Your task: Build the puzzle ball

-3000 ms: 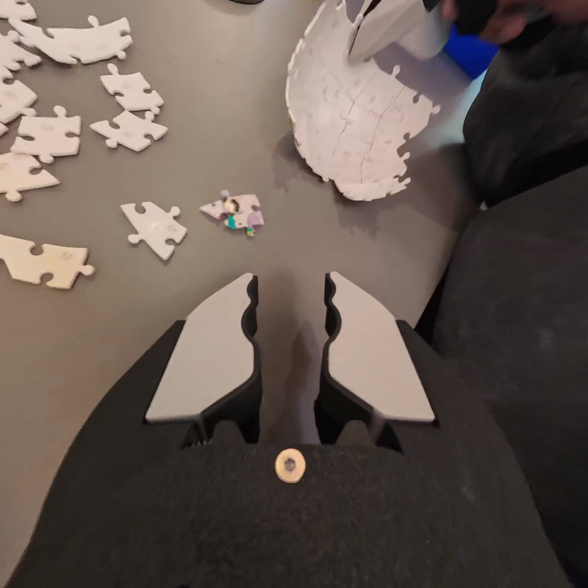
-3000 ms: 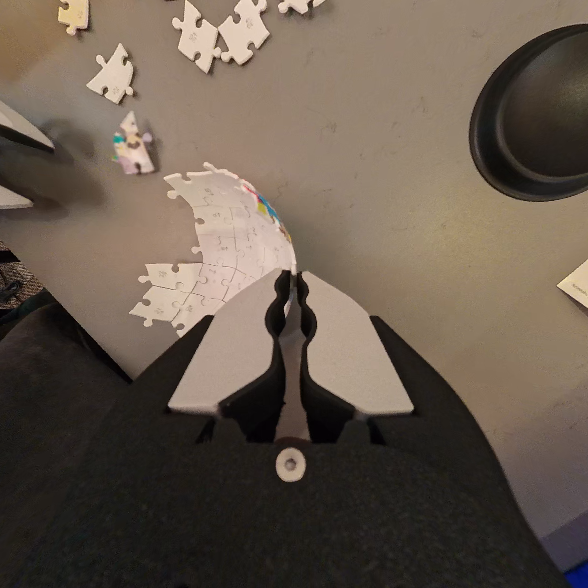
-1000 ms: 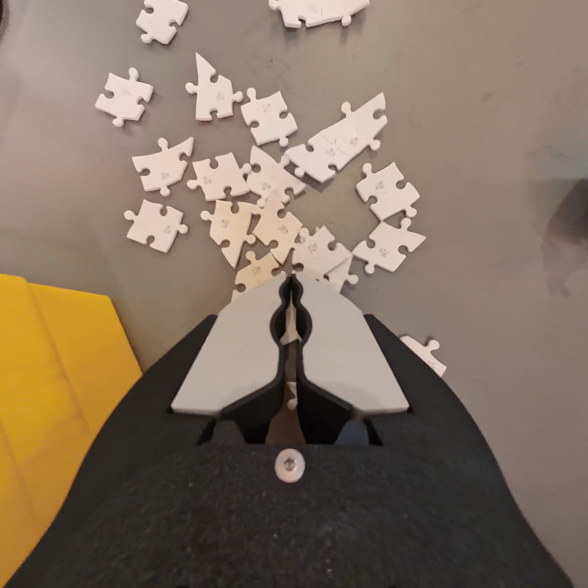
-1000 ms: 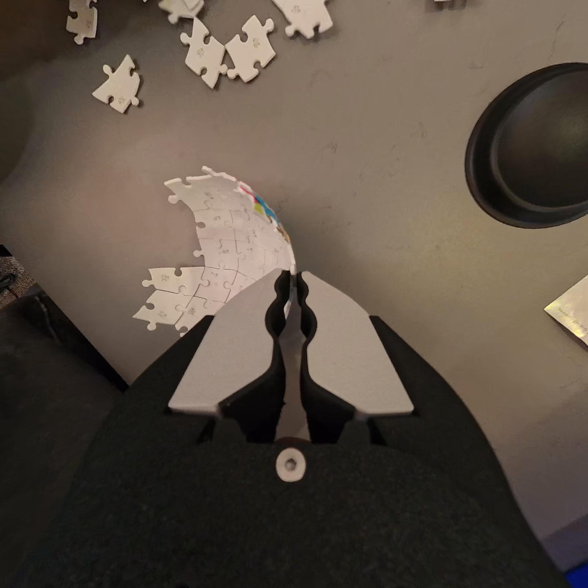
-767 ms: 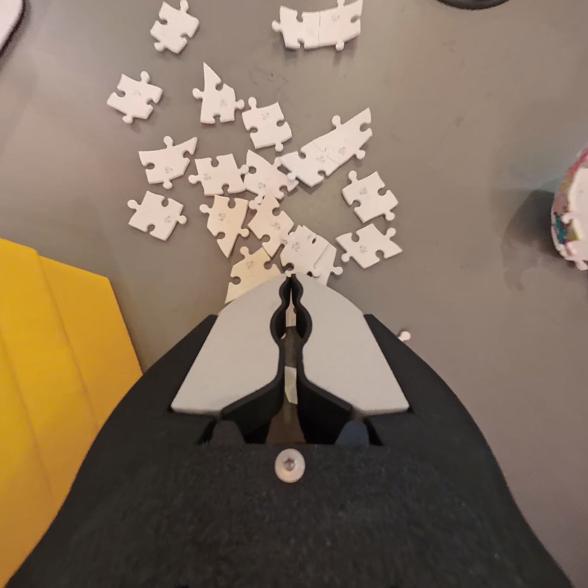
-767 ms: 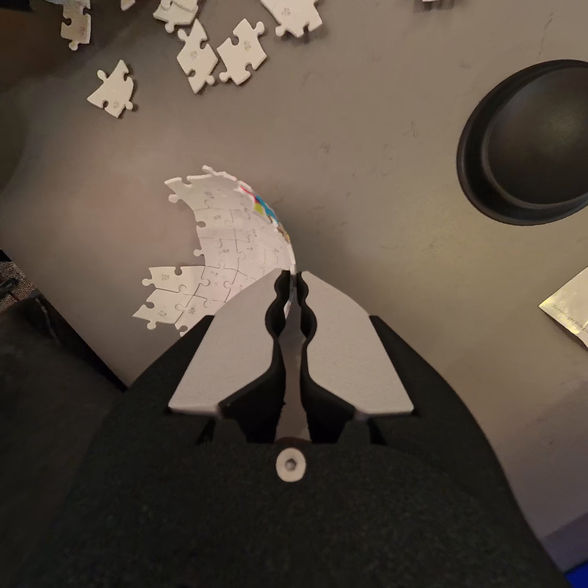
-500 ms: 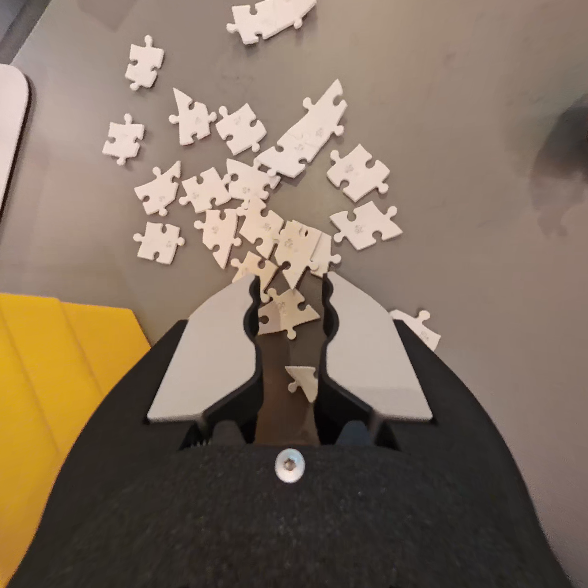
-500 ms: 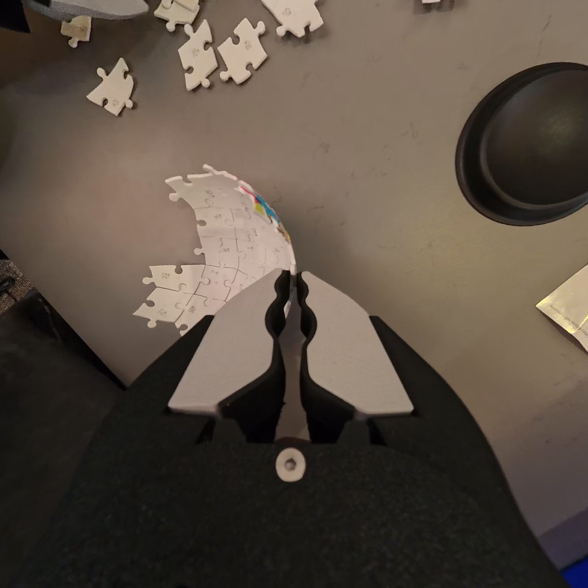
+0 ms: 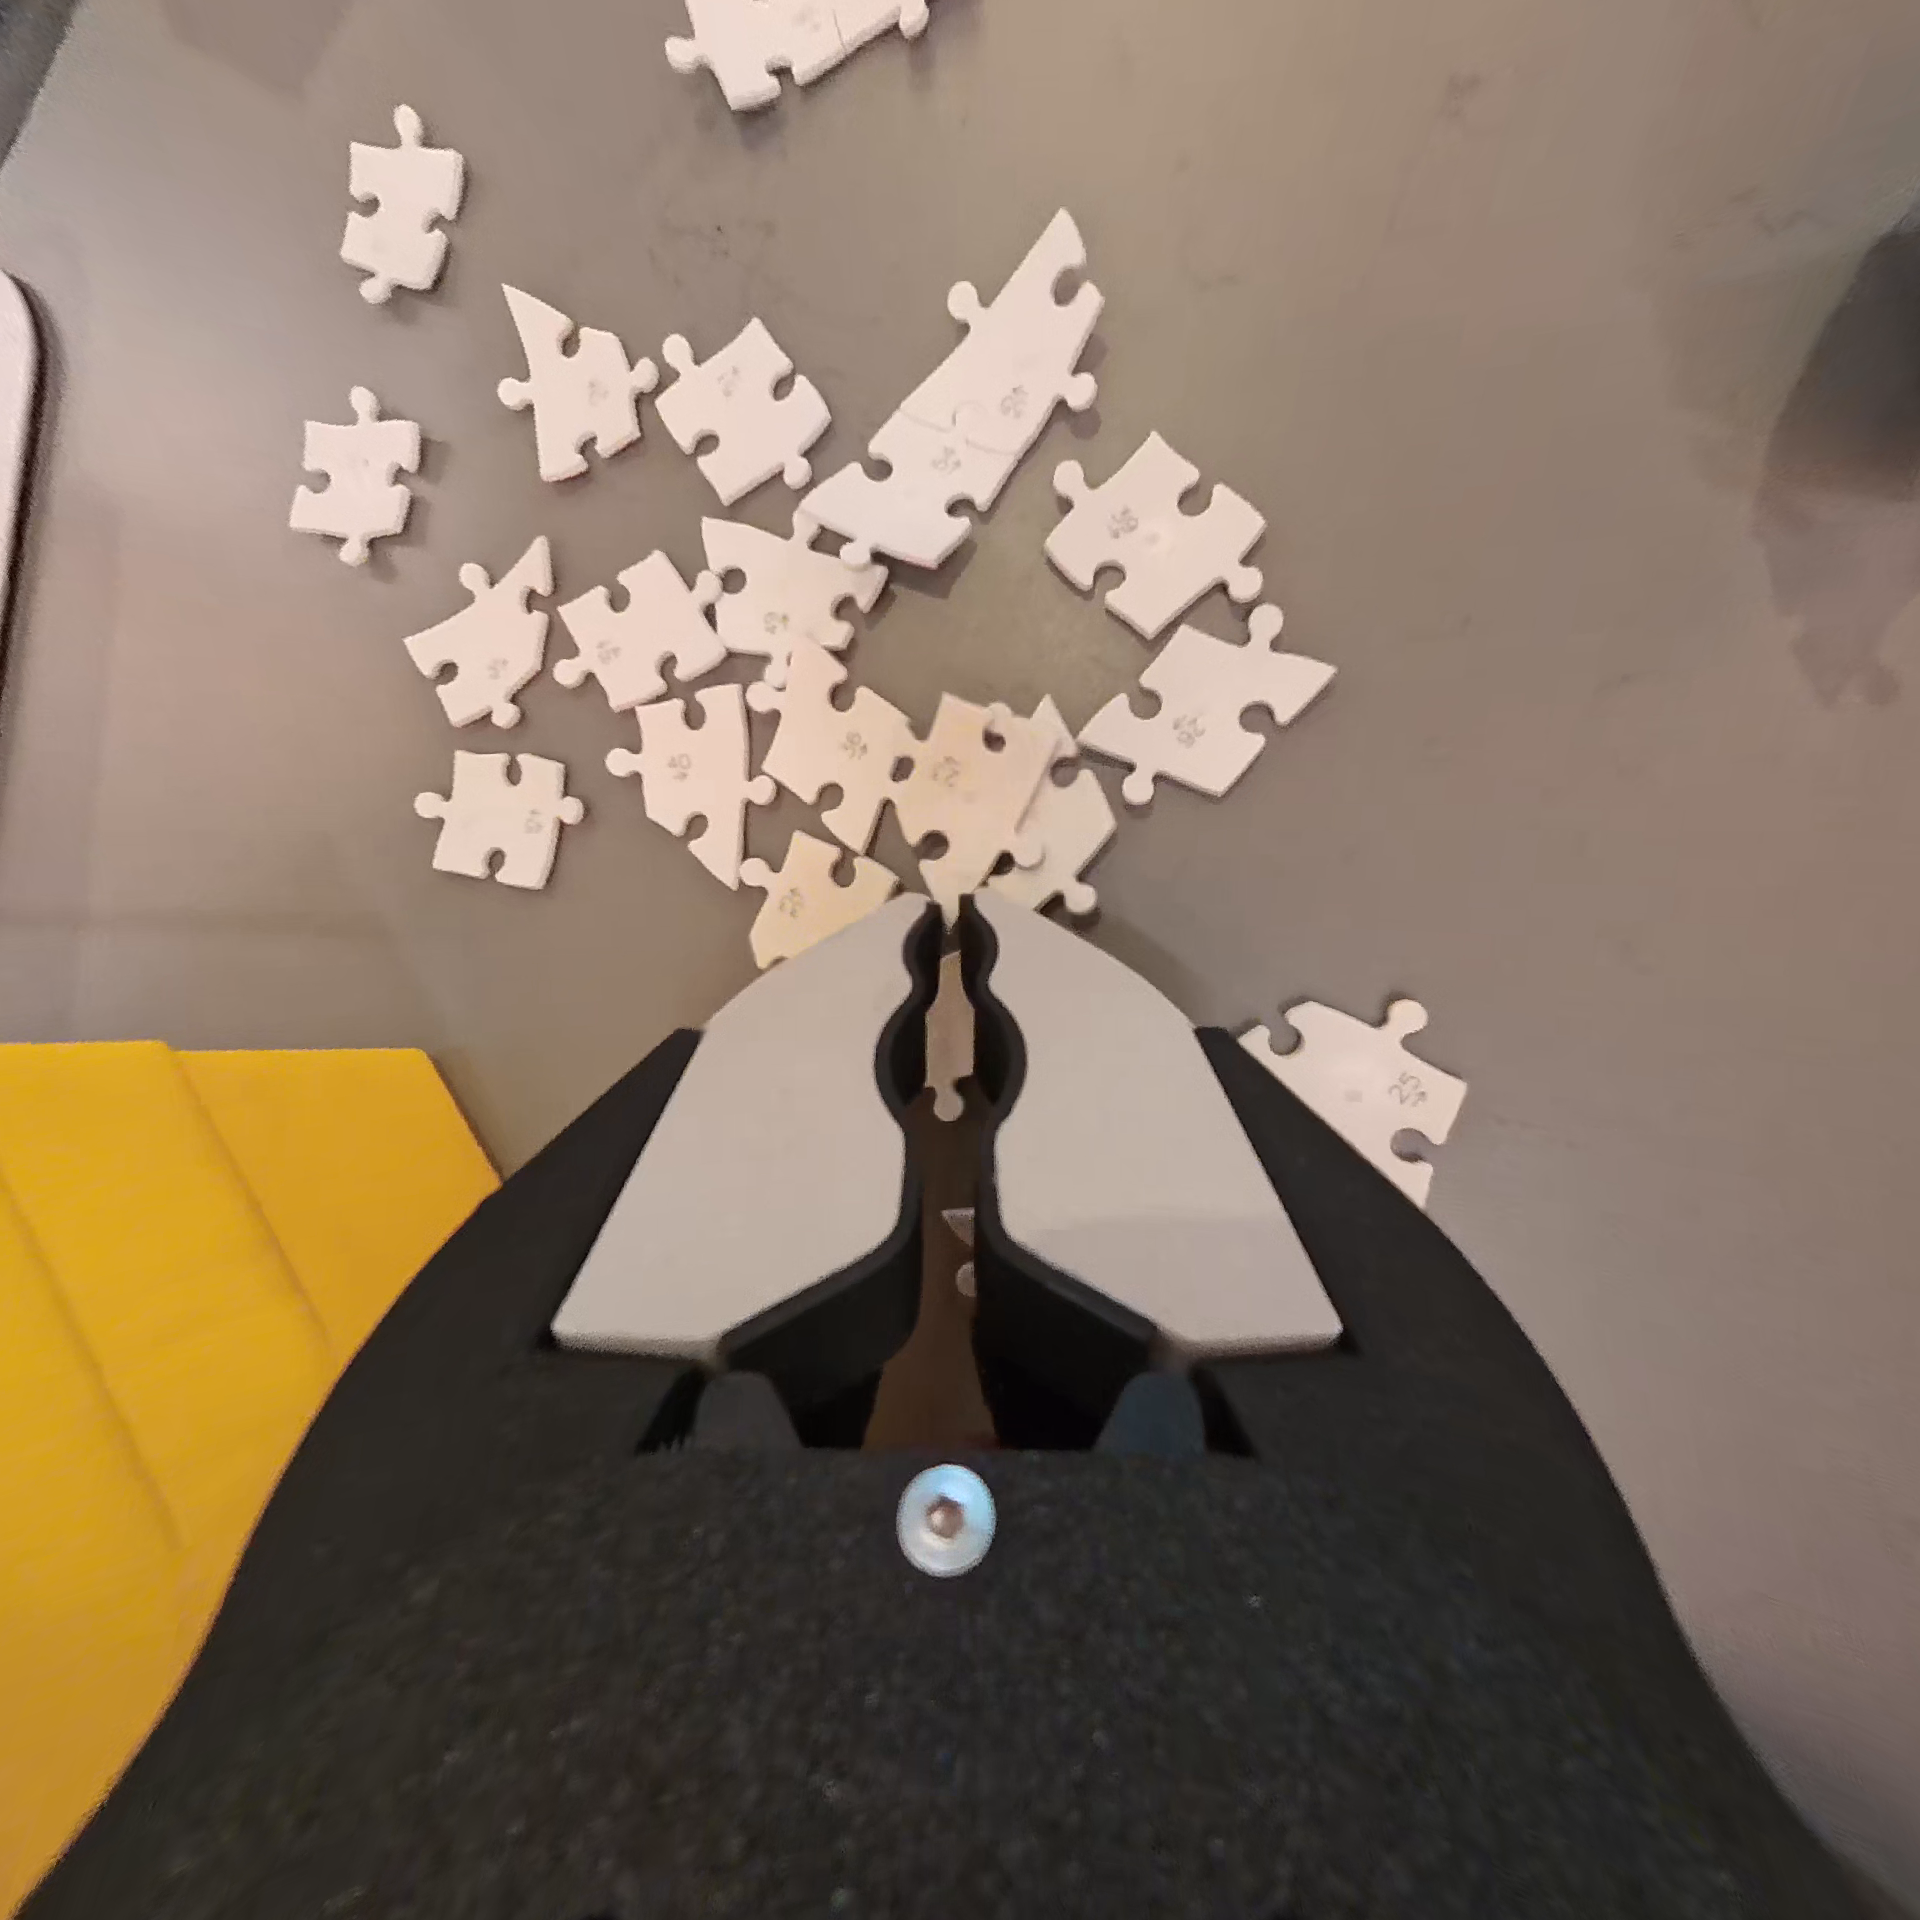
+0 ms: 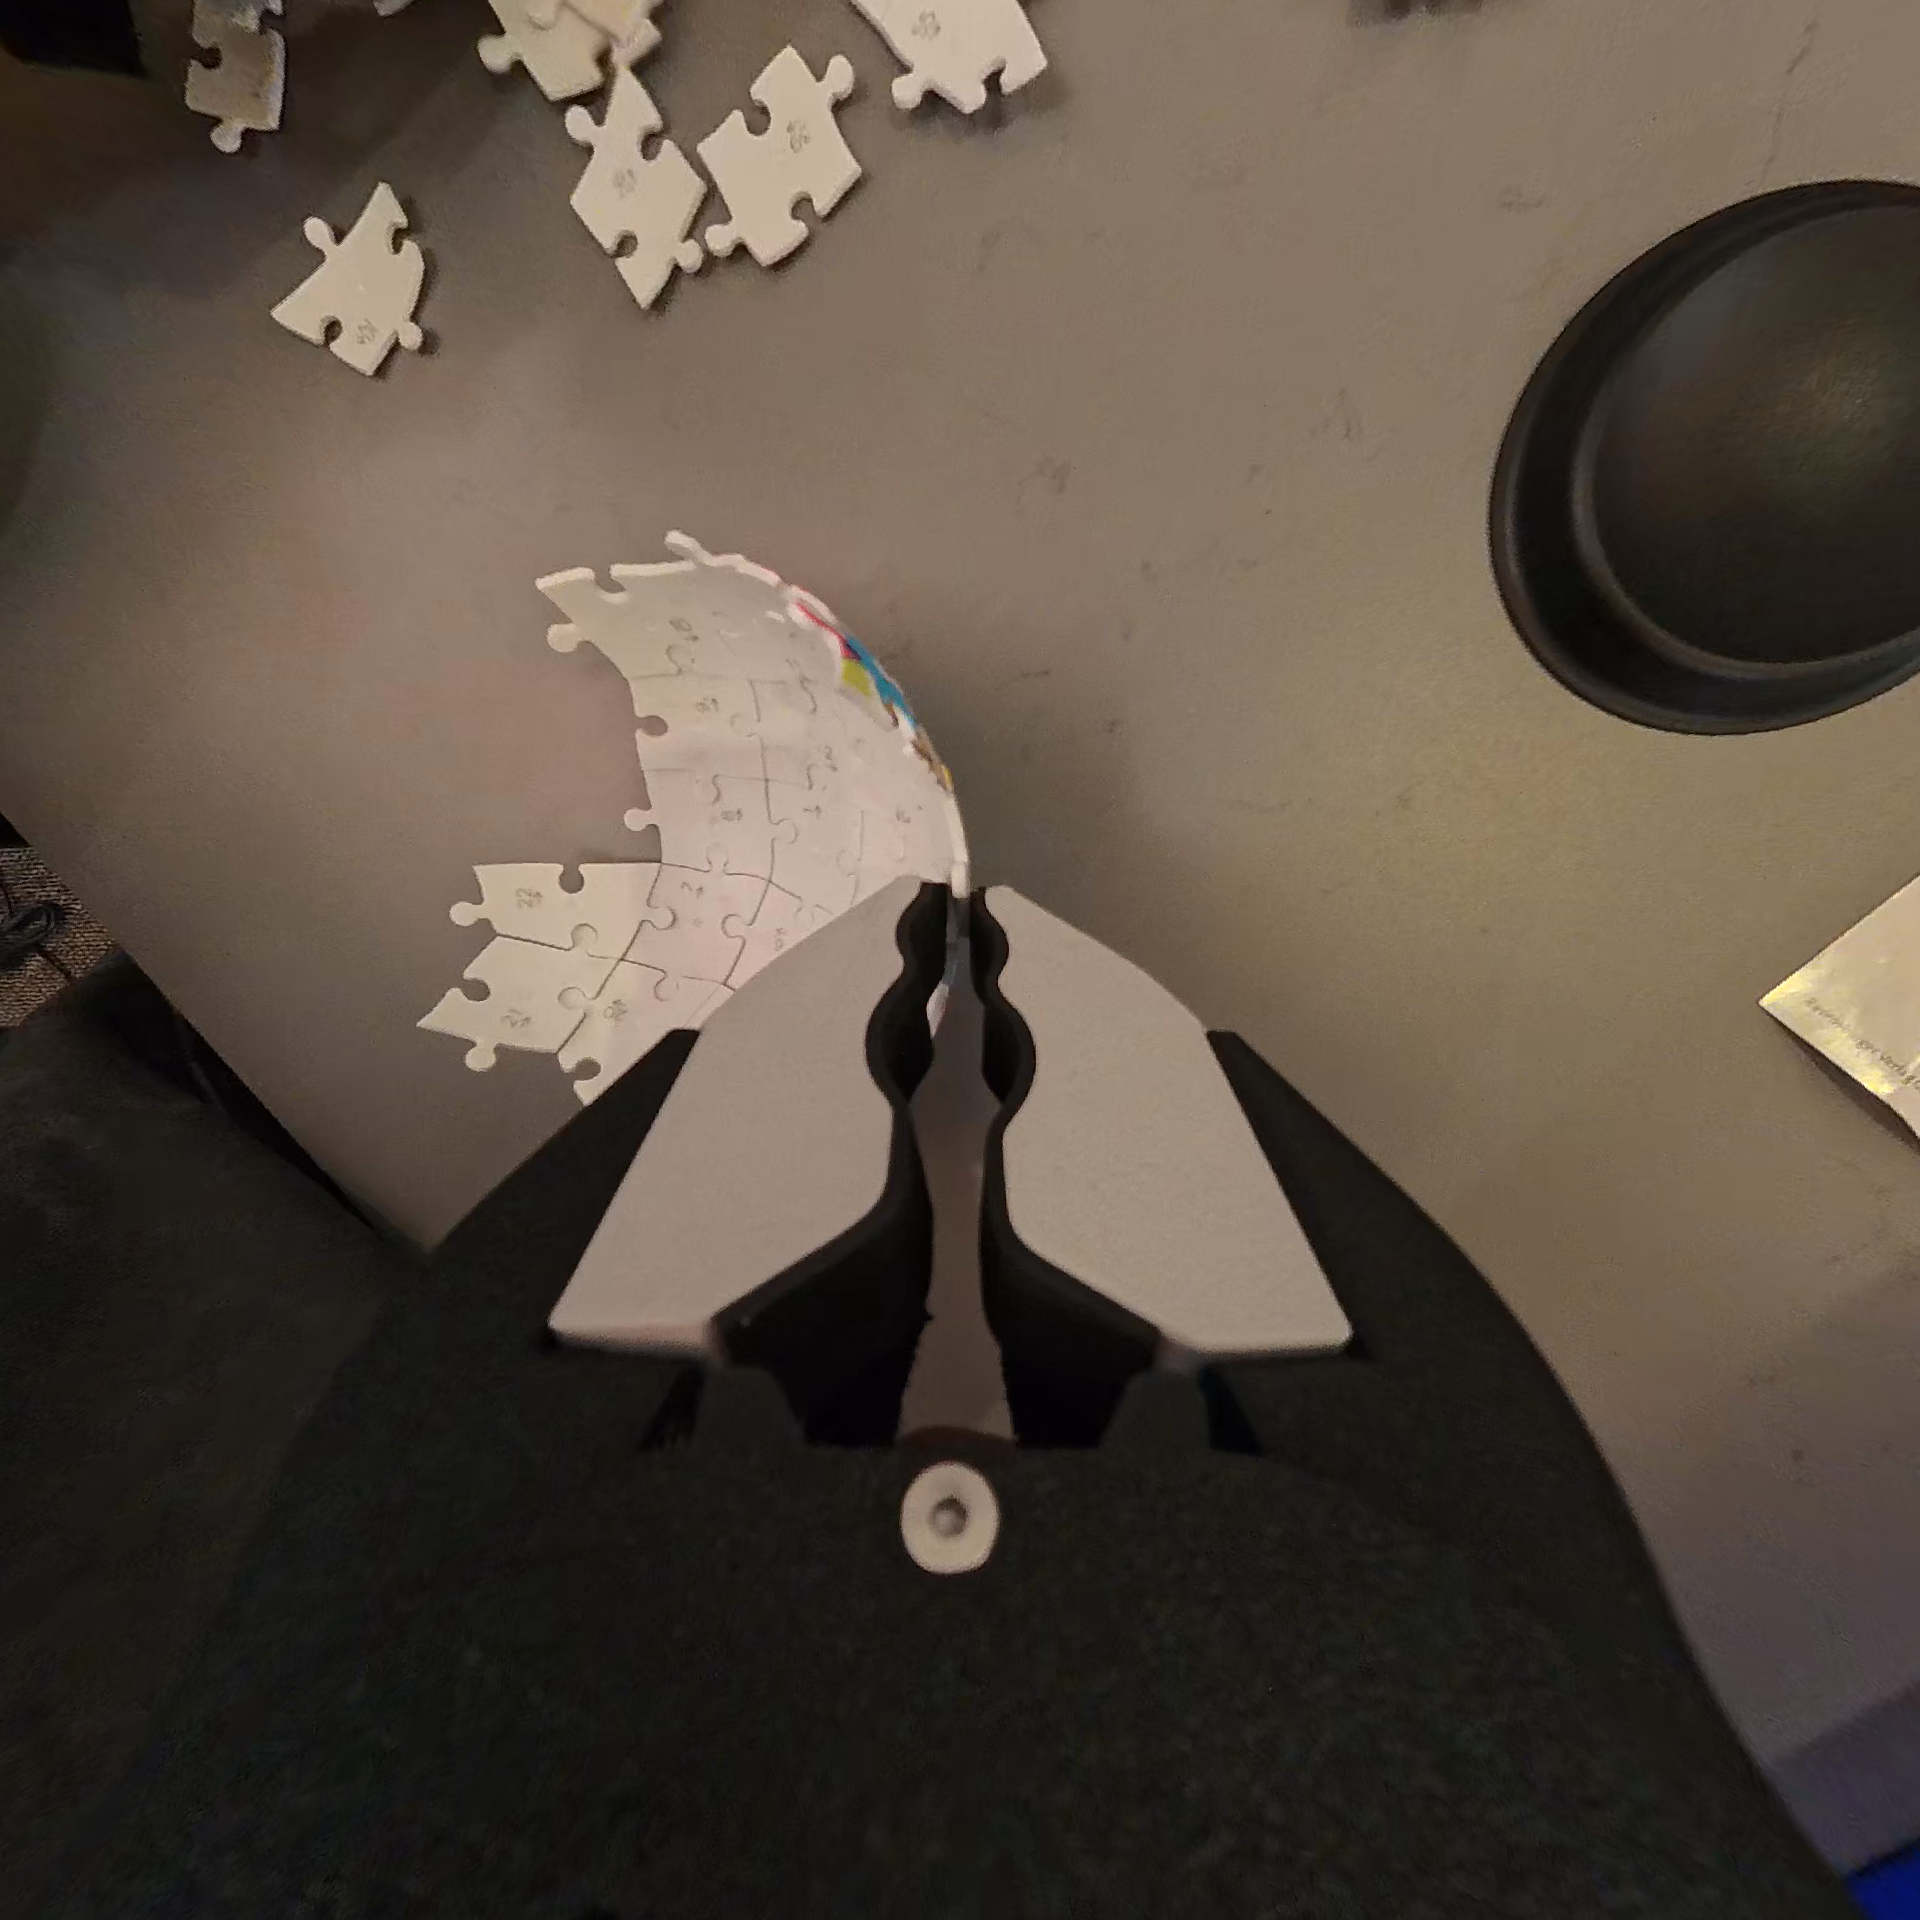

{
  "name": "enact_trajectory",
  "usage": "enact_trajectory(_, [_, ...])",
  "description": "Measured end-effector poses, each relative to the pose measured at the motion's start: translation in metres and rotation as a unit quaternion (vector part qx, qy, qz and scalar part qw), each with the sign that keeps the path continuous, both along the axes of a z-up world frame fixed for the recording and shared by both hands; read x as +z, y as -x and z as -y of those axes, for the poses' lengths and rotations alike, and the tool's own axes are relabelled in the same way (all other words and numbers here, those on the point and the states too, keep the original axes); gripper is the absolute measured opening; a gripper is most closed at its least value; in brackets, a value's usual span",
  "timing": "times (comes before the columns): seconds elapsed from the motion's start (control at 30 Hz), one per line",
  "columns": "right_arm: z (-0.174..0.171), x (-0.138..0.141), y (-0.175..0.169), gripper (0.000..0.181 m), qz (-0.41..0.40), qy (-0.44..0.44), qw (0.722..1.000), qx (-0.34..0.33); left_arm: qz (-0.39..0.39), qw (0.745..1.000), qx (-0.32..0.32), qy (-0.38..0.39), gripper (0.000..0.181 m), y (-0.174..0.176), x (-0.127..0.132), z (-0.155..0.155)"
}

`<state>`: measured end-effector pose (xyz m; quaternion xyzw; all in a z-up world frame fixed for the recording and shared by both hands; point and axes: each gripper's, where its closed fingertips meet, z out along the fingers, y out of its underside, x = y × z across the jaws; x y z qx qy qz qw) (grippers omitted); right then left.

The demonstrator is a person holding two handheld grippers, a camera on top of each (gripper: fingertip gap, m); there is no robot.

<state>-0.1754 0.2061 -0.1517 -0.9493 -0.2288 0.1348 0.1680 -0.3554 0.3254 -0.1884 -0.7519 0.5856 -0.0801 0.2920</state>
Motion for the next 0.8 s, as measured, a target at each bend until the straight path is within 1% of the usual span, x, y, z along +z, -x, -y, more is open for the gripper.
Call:
enact_trajectory(0.07, [0.000,0.000,0.000,0.004,0.000,0.000,1.000,0.000,0.010,1.000,0.001,-0.001,0.006,-0.001,0.006,0.001])
enact_trajectory(0.1, [0.000,0.000,0.000,0.004,0.000,0.000,1.000,0.000,0.015,1.000,0.004,-0.002,0.011,-0.001,0.008,0.000])
enact_trajectory(0.17, [0.001,0.000,0.000,0.004,0.002,0.000,1.000,0.001,0.018,1.000,0.009,-0.002,0.014,-0.001,0.010,-0.002])
enact_trajectory(0.33, [0.001,0.001,-0.002,0.004,0.003,-0.001,1.000,0.001,0.004,1.000,0.007,0.012,0.022,-0.001,-0.001,-0.003])
enact_trajectory(0.47, [0.001,0.002,-0.002,0.004,0.003,-0.002,1.000,0.001,0.017,0.999,0.008,0.034,0.019,-0.004,-0.004,-0.002])
enact_trajectory(0.5, [0.001,0.002,-0.003,0.004,0.004,-0.002,1.000,0.001,0.018,0.999,0.008,0.036,0.017,-0.004,-0.005,-0.002])
enact_trajectory(0.53, [0.001,0.002,-0.003,0.004,0.004,-0.003,1.000,0.000,0.016,0.999,0.005,0.039,0.010,-0.004,-0.005,-0.001])
enact_trajectory(0.7, [0.001,0.002,-0.003,0.004,0.003,-0.002,1.000,0.000,0.012,0.999,0.005,0.031,0.009,-0.005,-0.004,0.000])
enact_trajectory(0.8, [0.000,0.002,-0.003,0.004,0.002,-0.002,1.000,0.000,0.022,0.999,0.015,0.022,0.009,-0.005,0.002,-0.001])
